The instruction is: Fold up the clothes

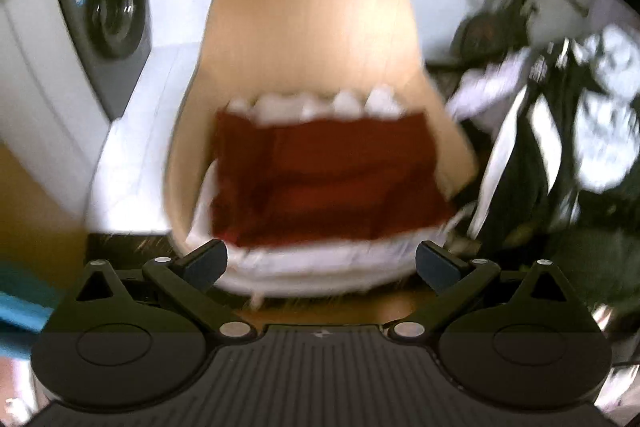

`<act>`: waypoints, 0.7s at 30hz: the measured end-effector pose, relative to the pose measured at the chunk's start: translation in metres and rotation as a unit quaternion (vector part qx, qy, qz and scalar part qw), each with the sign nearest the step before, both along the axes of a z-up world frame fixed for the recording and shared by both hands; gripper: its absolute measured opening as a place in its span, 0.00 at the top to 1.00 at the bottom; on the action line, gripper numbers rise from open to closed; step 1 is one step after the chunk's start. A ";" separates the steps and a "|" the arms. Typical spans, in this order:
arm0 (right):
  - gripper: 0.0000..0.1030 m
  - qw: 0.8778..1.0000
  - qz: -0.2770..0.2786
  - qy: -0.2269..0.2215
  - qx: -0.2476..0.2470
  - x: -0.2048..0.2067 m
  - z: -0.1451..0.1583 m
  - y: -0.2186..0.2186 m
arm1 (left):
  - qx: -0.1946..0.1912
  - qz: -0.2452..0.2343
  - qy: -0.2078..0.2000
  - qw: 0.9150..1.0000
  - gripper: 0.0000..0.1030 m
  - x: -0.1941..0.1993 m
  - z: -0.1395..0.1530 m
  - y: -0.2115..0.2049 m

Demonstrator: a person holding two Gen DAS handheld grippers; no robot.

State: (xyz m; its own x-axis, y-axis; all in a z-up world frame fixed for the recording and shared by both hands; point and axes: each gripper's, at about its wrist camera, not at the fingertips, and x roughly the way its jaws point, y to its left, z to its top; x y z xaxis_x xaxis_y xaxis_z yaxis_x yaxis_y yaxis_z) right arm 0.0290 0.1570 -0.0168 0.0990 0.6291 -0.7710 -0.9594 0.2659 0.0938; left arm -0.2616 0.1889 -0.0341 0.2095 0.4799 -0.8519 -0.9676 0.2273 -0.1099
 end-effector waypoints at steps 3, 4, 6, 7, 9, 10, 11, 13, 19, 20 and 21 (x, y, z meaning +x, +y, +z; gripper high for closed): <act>0.01 1.000 -0.025 -0.006 -0.018 -0.037 -0.001 -0.030 | 0.009 -0.010 0.022 1.000 0.01 -0.019 -0.004 -0.025; 0.01 0.999 -0.026 -0.012 -0.023 -0.048 -0.002 -0.040 | 0.008 -0.012 0.023 1.000 0.01 -0.023 -0.006 -0.030; 0.01 0.999 -0.024 -0.029 -0.031 -0.069 -0.002 -0.059 | 0.002 -0.014 0.022 1.000 0.01 -0.032 -0.007 -0.041; 0.01 0.999 -0.025 -0.035 -0.033 -0.079 -0.001 -0.068 | -0.001 -0.016 0.021 1.000 0.01 -0.036 -0.007 -0.046; 0.01 0.998 -0.029 -0.044 -0.039 -0.094 0.001 -0.085 | -0.005 -0.022 0.023 0.999 0.01 -0.042 -0.006 -0.056; 0.01 0.998 -0.032 -0.044 -0.041 -0.099 0.002 -0.092 | -0.006 -0.024 0.022 0.999 0.01 -0.044 -0.005 -0.061; 0.01 0.997 -0.035 -0.045 -0.043 -0.103 0.004 -0.099 | -0.006 -0.026 0.017 0.999 0.01 -0.046 -0.003 -0.064; 0.01 0.997 -0.040 -0.045 -0.046 -0.110 0.006 -0.111 | -0.001 -0.034 0.013 0.999 0.01 -0.048 0.001 -0.075; 0.01 0.997 -0.049 -0.036 -0.043 -0.121 0.006 -0.137 | 0.024 -0.047 0.022 0.998 0.01 -0.051 0.014 -0.109; 0.01 0.997 -0.048 -0.034 -0.043 -0.123 0.006 -0.141 | 0.026 -0.044 0.022 0.998 0.01 -0.052 0.016 -0.114; 0.01 0.998 -0.045 -0.034 -0.043 -0.124 0.005 -0.145 | 0.028 -0.042 0.023 0.998 0.01 -0.052 0.017 -0.118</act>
